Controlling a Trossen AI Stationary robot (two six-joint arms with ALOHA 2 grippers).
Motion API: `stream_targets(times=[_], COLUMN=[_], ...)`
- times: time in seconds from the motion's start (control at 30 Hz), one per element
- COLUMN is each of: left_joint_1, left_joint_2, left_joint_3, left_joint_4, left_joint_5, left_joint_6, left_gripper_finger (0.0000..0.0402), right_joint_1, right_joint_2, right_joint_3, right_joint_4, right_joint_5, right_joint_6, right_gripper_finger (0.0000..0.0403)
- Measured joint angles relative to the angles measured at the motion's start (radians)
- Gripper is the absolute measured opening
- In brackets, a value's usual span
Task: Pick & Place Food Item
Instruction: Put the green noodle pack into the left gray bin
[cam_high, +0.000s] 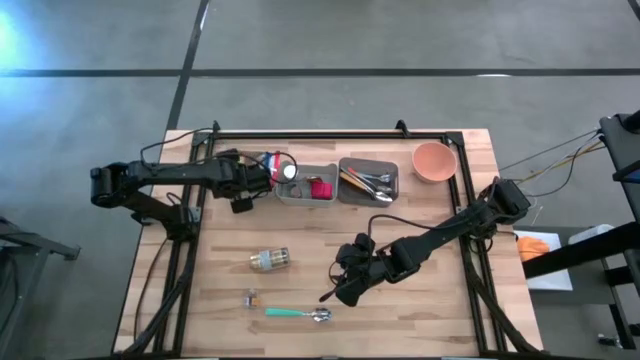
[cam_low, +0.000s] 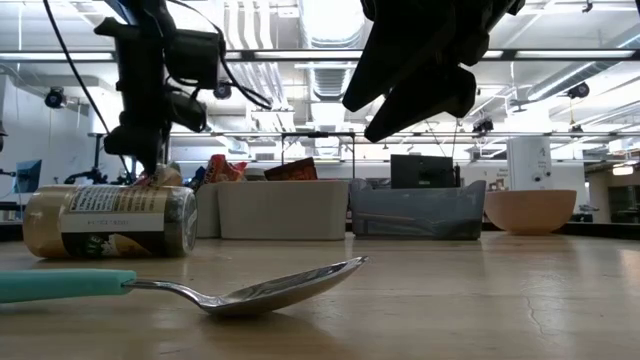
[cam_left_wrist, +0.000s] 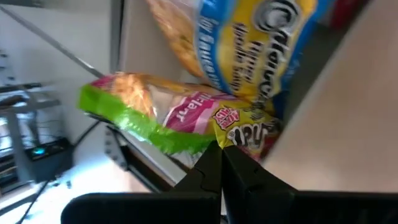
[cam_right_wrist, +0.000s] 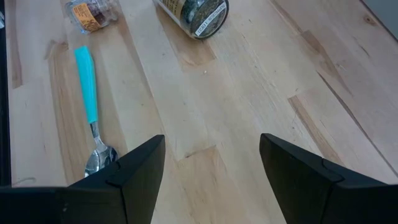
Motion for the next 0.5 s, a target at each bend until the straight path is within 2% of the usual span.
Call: stream_targets(times=[0.37,0.5], left_joint_1=[0.0,0.0], left_joint_2=[0.0,0.0], left_joint_3=[-0.007,-0.007], left_joint_4=[0.033,0.04], left_joint_5=[0.03,0.029], left_joint_6=[-0.105,-0.123], left_gripper_finger=[0.0003,0.0036], right_joint_1=[0.0,0.0], right_joint_2=[0.0,0.0], right_joint_3=[0.0,0.0], right_joint_4=[0.0,0.001], right_joint_5=[0.0,0.0], right_joint_6=[0.0,0.0], right_gripper_finger=[0.026,0.026])
